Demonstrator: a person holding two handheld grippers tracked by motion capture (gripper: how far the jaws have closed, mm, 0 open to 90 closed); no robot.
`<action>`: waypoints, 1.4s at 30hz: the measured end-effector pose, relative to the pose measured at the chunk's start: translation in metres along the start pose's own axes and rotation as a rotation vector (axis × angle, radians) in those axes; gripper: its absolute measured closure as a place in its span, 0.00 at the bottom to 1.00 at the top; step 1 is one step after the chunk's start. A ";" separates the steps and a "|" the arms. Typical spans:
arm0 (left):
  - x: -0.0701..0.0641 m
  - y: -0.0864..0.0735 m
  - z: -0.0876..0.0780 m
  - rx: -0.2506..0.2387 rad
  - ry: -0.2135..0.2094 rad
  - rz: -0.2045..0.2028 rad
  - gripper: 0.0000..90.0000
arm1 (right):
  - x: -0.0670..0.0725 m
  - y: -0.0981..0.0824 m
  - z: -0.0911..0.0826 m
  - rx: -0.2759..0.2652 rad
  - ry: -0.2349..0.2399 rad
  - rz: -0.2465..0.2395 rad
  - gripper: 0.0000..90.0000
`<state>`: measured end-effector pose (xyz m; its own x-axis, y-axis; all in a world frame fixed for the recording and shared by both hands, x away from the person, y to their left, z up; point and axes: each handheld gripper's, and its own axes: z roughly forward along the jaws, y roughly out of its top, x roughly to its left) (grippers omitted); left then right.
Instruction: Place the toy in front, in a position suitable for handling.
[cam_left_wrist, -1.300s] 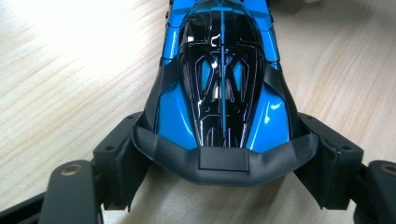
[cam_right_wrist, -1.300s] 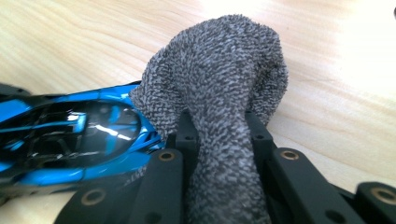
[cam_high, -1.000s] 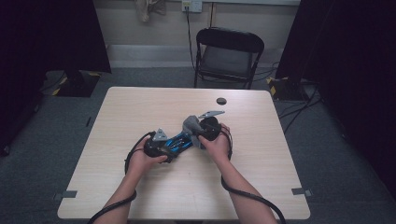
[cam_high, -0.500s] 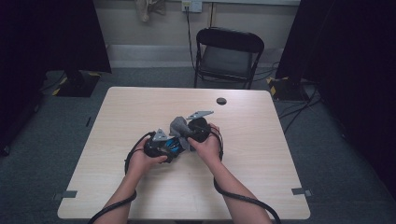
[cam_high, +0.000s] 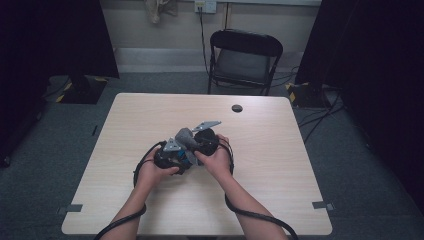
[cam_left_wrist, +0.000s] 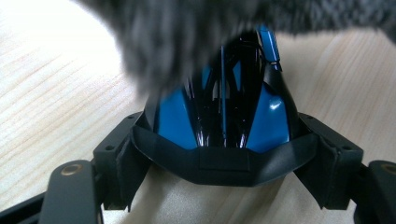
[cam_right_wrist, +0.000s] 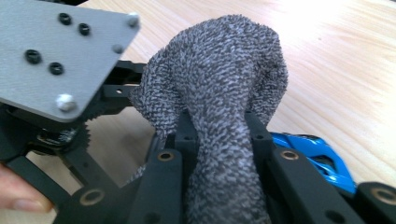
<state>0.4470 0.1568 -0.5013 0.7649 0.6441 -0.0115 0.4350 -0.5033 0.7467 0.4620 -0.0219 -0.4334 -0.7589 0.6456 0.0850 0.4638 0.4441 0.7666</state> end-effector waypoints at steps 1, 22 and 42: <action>0.000 0.000 0.000 0.000 -0.001 0.000 0.27 | 0.001 0.000 0.001 0.004 0.004 -0.001 0.82; 0.000 0.000 0.000 0.000 0.004 0.004 0.27 | 0.019 -0.018 0.027 0.023 0.044 -0.048 0.81; 0.000 0.000 -0.001 0.003 0.004 0.008 0.27 | 0.013 -0.012 0.032 0.024 0.009 -0.047 0.80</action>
<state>0.4467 0.1574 -0.5010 0.7663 0.6425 -0.0025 0.4304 -0.5105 0.7444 0.4611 0.0007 -0.4617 -0.7844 0.6178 0.0550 0.4379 0.4888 0.7545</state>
